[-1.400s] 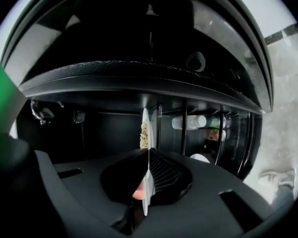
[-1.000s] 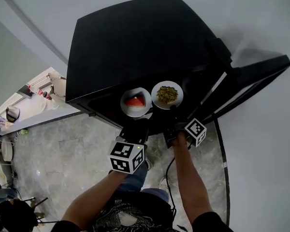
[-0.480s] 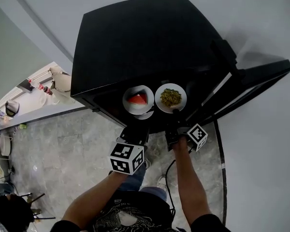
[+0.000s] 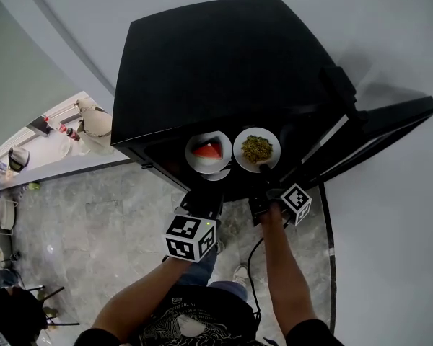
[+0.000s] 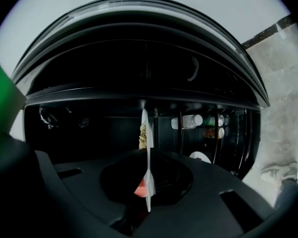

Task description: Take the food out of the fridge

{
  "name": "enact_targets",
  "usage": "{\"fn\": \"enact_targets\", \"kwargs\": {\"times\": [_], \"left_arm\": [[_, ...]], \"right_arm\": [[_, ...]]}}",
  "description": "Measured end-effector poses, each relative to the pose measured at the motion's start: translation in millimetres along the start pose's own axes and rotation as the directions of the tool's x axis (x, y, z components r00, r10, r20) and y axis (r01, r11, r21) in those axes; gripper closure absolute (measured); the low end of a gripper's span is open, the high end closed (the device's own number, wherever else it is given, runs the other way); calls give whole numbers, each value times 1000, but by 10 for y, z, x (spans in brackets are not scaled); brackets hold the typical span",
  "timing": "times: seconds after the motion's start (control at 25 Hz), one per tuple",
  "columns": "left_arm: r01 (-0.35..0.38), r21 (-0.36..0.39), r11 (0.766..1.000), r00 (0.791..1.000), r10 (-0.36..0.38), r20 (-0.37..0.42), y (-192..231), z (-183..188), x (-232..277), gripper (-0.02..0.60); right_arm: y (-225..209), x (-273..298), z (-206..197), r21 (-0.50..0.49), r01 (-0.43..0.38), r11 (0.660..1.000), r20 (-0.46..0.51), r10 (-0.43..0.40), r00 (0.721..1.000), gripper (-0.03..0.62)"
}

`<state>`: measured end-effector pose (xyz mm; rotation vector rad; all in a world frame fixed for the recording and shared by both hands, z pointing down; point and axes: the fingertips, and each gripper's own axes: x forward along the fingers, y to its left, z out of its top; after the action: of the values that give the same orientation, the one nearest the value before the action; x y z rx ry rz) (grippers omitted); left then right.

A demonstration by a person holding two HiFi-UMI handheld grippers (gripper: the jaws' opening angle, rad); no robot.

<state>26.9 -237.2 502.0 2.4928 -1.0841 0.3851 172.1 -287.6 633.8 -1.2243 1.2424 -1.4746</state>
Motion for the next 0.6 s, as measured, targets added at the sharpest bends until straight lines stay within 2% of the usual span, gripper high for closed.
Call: {"fn": "enact_targets", "kwargs": {"times": [0.2,0.6], "left_arm": [[-10,-4,1000,1000,10,18,-42,36,-39,580],[-82,-11,997,991,83,105,-187,273,-309,580]], "right_arm": [[204,-96,-58,10,-36,999,-11,36,999,588],[898,-817,-384,-33,-65,997,-140,60,988,586]]}}
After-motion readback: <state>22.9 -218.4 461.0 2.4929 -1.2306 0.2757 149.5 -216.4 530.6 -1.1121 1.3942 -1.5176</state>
